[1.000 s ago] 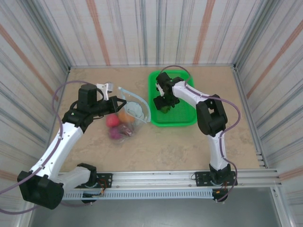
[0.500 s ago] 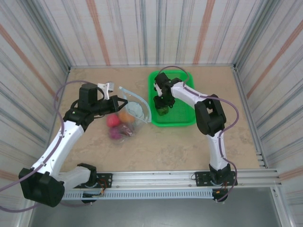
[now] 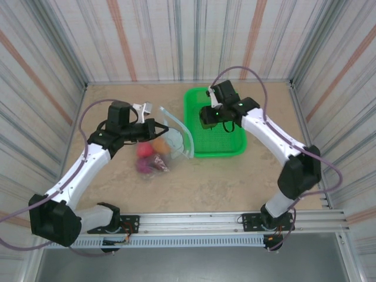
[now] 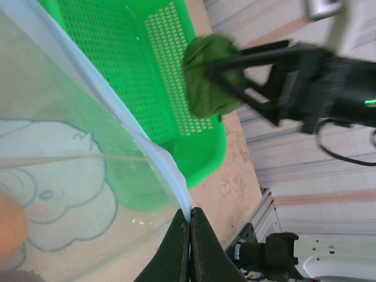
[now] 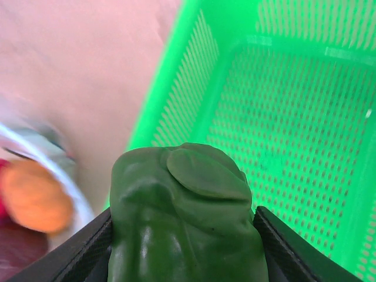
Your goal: Place the food in the zip-top bag and seal the zipper
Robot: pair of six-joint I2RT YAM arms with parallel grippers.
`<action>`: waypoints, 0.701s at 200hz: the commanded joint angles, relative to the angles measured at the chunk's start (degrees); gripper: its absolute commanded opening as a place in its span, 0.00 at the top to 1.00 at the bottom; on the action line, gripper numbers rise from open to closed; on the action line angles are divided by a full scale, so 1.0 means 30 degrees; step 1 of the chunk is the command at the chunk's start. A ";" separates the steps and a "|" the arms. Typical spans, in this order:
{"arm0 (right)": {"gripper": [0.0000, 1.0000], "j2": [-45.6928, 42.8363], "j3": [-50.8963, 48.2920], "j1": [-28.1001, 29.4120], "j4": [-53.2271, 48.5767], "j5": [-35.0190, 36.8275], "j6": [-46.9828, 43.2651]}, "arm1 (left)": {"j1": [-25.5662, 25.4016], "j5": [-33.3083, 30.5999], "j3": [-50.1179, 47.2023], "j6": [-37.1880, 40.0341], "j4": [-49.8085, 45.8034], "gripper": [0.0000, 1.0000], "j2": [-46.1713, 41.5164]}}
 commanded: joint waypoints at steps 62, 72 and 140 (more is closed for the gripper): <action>0.49 -0.3622 -0.1839 0.2623 0.3408 -0.3859 0.2990 | -0.1160 0.0581 0.1784 0.0886 -0.1714 1.00 0.0579; 0.49 -0.3236 -0.2138 0.2908 0.3674 -0.4091 0.3413 | -0.1166 0.0542 0.1787 0.0946 -0.1872 1.00 0.0577; 0.50 -0.0827 -0.4717 0.4294 0.6695 -0.5386 0.5937 | -0.1160 -0.0286 0.2014 0.0973 -0.2262 1.00 0.0125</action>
